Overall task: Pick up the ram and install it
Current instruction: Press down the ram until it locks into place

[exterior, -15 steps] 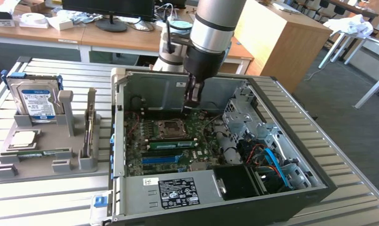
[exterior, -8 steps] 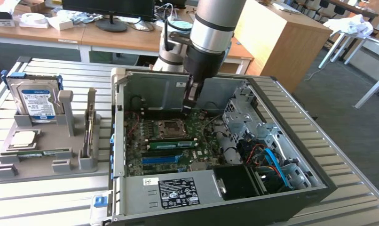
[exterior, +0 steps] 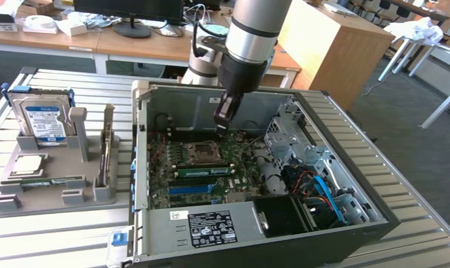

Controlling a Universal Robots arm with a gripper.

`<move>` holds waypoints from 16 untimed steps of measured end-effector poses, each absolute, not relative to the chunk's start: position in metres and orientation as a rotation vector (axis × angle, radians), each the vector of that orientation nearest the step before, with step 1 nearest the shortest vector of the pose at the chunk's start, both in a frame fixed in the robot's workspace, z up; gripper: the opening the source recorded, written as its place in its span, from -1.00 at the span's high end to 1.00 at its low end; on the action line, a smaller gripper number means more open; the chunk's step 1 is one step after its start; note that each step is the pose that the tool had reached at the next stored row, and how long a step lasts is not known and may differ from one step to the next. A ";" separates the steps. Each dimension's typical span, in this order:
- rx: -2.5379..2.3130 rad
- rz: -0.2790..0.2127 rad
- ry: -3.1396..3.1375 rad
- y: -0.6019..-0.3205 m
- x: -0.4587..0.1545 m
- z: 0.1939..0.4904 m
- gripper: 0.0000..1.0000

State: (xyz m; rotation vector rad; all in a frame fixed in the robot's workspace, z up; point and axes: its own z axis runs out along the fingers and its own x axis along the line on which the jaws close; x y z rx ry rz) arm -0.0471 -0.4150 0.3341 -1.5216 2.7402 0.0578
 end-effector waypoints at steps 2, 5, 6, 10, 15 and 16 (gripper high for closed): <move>-1.485 0.058 2.760 -0.415 -0.047 0.334 0.80; -1.418 0.057 2.794 -0.415 -0.047 0.334 0.80; -1.395 0.057 2.805 -0.415 -0.047 0.334 0.80; -1.296 0.057 2.851 -0.415 -0.047 0.334 0.80; -1.164 0.056 2.906 -0.415 -0.047 0.334 0.80; -1.137 0.056 2.915 -0.415 -0.047 0.334 0.80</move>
